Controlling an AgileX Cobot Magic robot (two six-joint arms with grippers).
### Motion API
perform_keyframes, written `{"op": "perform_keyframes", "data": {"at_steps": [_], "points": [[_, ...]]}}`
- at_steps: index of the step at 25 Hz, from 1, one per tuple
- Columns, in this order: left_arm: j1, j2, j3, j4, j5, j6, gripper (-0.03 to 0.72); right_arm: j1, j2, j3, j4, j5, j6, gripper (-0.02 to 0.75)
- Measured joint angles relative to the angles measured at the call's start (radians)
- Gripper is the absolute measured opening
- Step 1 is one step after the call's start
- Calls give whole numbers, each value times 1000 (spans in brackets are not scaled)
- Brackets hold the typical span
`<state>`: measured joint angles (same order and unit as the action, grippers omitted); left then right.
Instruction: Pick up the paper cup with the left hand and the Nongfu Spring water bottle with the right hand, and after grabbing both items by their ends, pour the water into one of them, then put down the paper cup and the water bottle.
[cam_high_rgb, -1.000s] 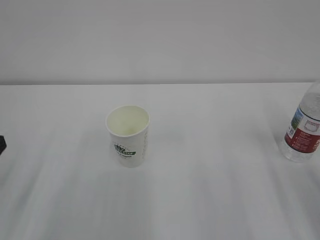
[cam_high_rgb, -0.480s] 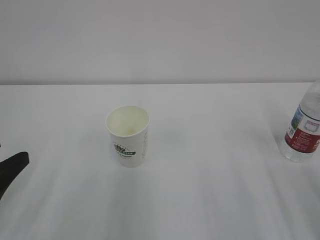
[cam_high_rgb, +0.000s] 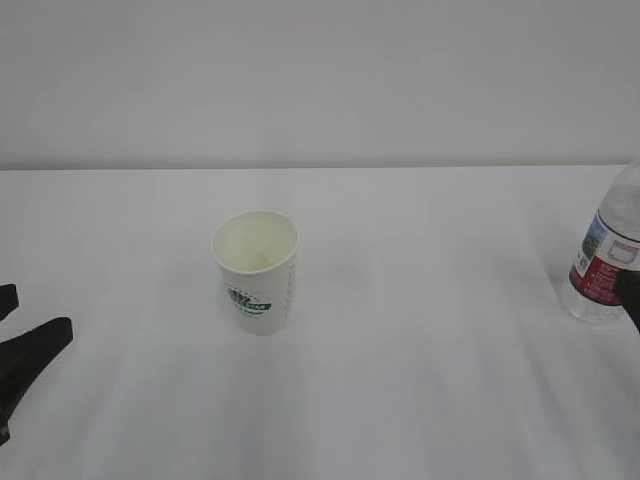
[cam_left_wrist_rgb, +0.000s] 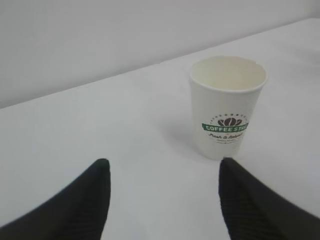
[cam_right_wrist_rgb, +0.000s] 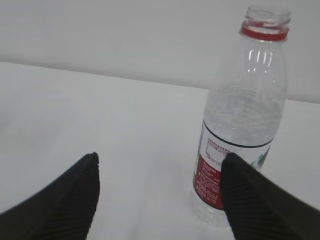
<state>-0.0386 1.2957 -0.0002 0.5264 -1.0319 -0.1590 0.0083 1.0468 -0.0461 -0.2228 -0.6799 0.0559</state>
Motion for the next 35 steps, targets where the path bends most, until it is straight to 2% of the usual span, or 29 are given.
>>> {"op": "perform_keyframes", "data": {"at_steps": [8,12,16,21,26,35], "points": [[0,148,0,39,-103,91,602,0,181,9,3,-144,-27,568],[0,262,-2,52,-109,117,624,0,242,25,31,-240,-56,568],[0,331,-3,52,-109,125,627,0,290,52,110,-319,-64,568],[0,335,-38,75,-110,126,627,0,343,52,140,-429,-83,568],[0,336,-52,105,-111,127,623,0,435,52,193,-453,-109,568],[0,336,-52,145,-112,118,609,0,593,30,198,-459,-141,568]]}}
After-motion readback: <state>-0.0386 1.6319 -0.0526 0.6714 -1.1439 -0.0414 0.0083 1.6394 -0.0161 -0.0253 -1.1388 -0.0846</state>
